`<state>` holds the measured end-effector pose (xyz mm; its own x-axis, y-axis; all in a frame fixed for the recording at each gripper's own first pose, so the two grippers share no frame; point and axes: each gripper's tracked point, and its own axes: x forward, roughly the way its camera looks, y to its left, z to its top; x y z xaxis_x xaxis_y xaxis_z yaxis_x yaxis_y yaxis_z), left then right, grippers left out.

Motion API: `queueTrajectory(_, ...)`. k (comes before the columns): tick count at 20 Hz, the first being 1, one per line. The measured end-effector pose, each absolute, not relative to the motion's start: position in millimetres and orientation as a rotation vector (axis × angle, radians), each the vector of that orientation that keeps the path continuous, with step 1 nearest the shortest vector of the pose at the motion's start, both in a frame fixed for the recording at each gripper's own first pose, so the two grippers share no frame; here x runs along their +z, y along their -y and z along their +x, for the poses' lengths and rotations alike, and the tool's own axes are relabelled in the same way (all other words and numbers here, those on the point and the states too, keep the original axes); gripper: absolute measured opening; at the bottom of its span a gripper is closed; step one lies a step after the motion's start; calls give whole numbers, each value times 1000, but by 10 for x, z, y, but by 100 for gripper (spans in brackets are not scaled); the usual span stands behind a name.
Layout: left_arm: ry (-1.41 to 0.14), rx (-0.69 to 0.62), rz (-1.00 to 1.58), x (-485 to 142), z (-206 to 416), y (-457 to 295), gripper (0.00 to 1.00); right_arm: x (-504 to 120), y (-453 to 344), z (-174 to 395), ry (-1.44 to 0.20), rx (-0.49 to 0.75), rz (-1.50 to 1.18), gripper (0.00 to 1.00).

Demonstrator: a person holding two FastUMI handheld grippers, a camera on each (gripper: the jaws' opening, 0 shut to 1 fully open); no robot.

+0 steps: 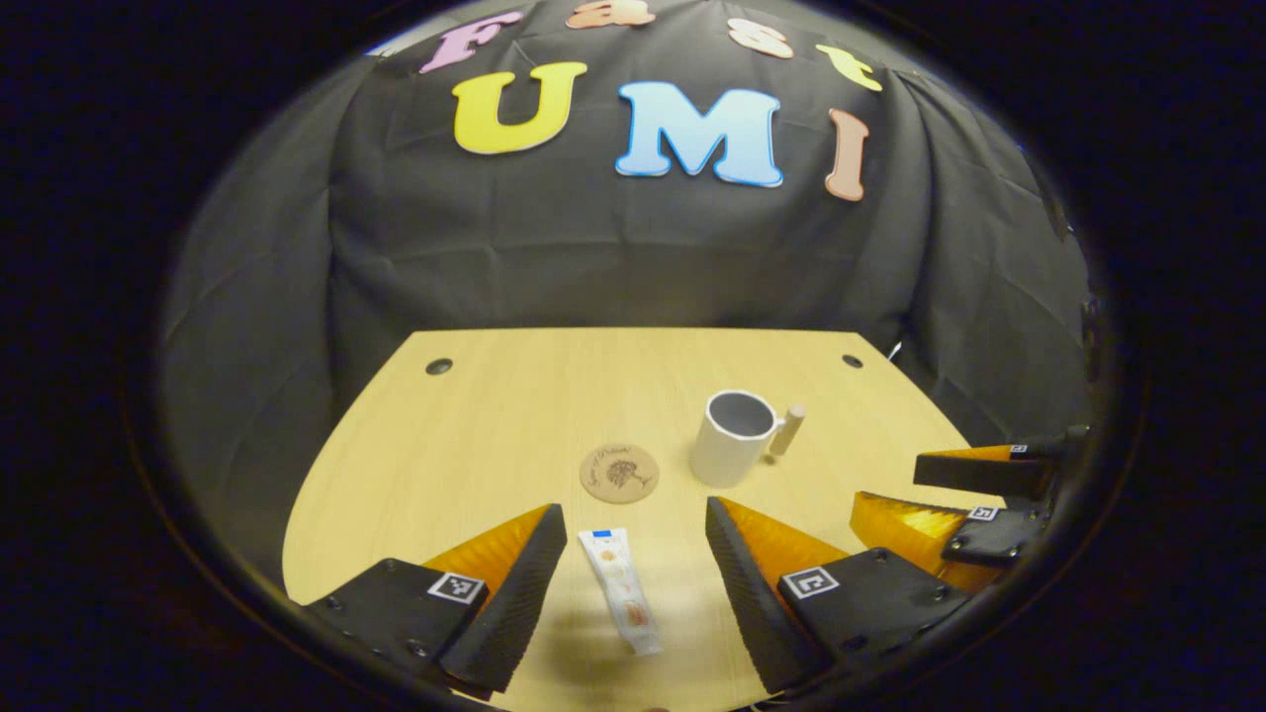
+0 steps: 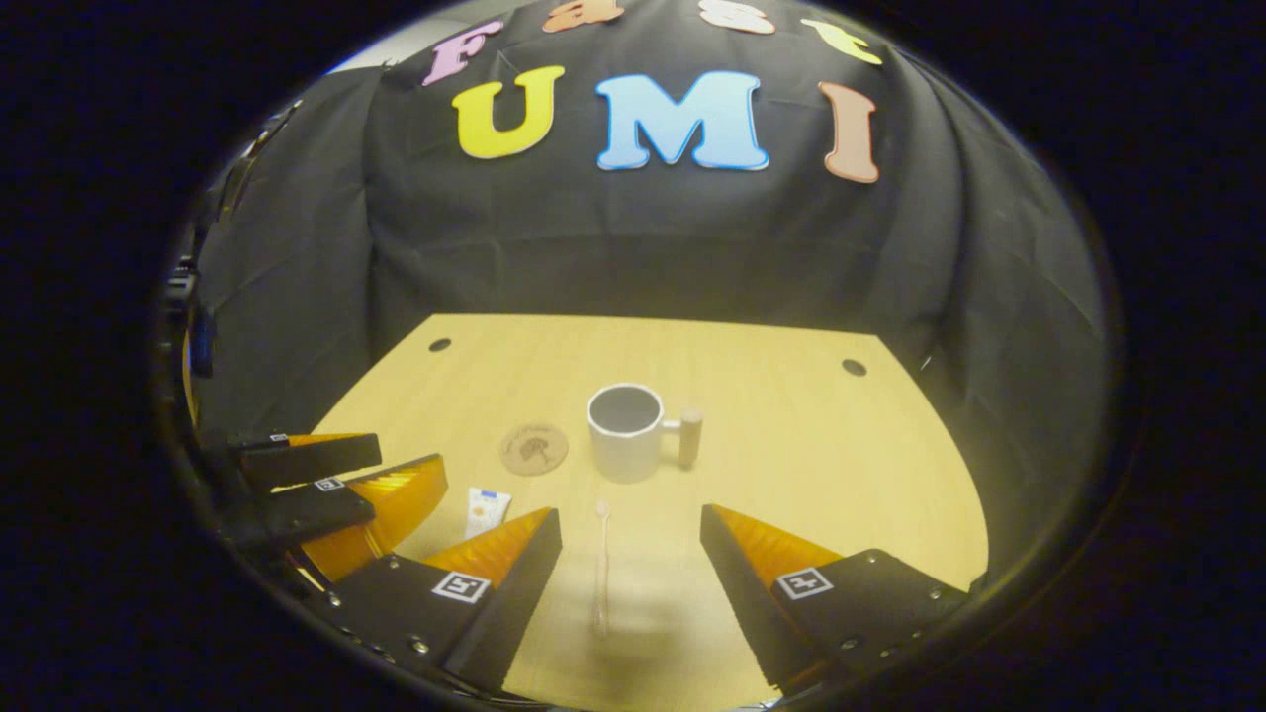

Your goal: Put the toothbrush and toothpaste on the desktop into the cup, then pick up the cup and place it on the coaster on the desktop.

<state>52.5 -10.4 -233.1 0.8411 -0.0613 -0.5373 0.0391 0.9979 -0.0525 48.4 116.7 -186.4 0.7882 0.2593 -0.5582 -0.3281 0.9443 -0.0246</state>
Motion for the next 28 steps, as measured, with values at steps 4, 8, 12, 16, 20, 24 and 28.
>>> queueTrajectory(4,-741,-50,-36,-3006,520,74,94,-2394,-1276,489,-738,340,-139,89)
queueTrajectory(8,-877,-40,-36,-3516,507,19,95,-2802,-1297,437,-898,338,-167,90)
queueTrajectory(12,-974,-43,-44,-3919,485,34,95,-3084,-1259,435,-994,318,-196,92)
queueTrajectory(16,-1052,-10,-58,-4152,414,-12,95,-3316,-1202,442,-1074,291,-204,92)
queueTrajectory(20,-1062,6,-7,-4159,456,-53,94,-3391,-1167,485,-1096,281,-214,92)
queueTrajectory(24,-1052,36,-24,-4155,477,-66,93,-3412,-1160,495,-1120,274,-200,94)
queueTrajectory(28,-1057,30,0,-4162,501,-89,79,-3429,-1154,498,-1153,274,-223,74)
